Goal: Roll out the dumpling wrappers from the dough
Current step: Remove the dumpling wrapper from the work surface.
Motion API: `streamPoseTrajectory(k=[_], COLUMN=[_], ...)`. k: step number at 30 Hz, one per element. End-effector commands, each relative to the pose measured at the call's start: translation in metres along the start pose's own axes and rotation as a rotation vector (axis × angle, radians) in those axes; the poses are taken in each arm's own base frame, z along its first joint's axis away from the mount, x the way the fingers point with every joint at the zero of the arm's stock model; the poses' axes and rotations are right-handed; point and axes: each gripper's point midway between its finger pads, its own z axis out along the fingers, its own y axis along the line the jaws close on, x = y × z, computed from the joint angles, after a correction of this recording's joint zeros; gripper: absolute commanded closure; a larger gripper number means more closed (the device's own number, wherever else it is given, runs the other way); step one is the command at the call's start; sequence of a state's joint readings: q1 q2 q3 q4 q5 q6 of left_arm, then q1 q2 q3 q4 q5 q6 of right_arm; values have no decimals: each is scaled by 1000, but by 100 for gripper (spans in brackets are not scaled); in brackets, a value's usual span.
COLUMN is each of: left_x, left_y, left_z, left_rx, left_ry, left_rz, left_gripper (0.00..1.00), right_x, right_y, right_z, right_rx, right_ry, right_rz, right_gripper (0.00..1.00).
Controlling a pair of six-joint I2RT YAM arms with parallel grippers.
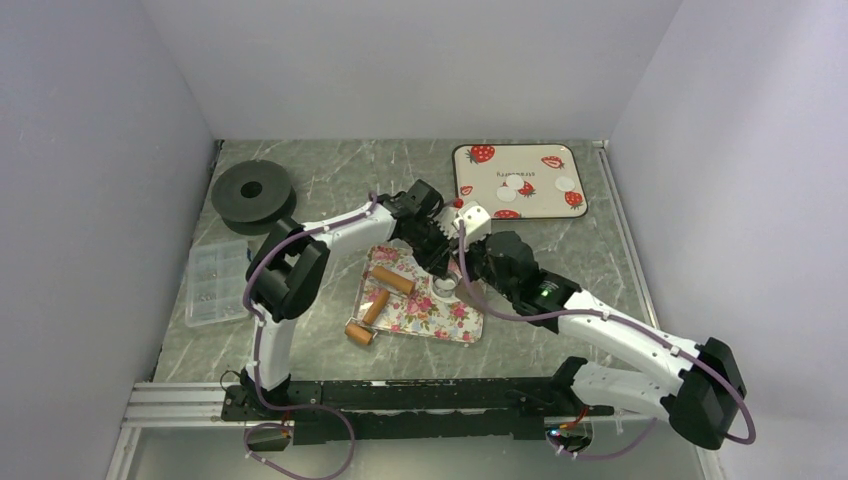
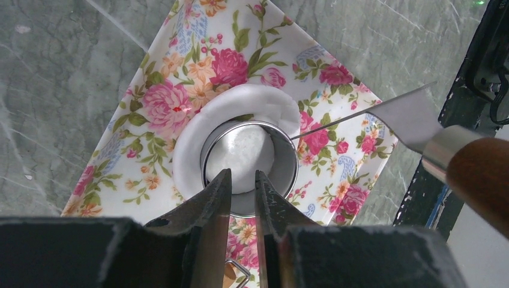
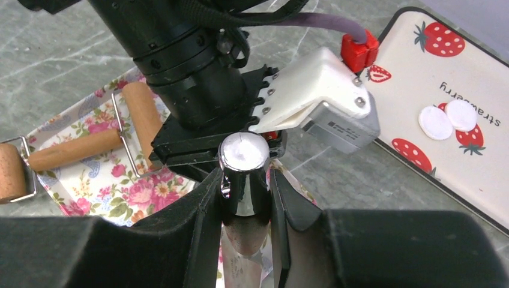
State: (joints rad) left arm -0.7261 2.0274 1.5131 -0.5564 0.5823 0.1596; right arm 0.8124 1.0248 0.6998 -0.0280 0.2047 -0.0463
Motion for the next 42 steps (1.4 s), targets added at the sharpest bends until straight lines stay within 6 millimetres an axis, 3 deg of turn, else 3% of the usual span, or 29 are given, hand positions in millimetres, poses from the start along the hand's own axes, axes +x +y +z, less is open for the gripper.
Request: streamPoseTrajectory(k=[1,19,33,42], left_x=[-2,0,-1,-5], left_y=[-2,-2,-1,-3], left_z=[7,10,7,2], left_rx=[24,5,-13,-21], left_ry=[-10,-7,-14,-26], left_rz=[-1,15,25,52], left_gripper=[75,77,78,78], right_x=[-14,0,-15,-35], right_y=[2,40,43,18], right_z=[3,-3,-17,-21], right_rx=[27,-83,-115,28], right_ry=[-51,22,-8,-16], right_rz=[-28,-59,-11,47], right_gripper=[100,100,100,100])
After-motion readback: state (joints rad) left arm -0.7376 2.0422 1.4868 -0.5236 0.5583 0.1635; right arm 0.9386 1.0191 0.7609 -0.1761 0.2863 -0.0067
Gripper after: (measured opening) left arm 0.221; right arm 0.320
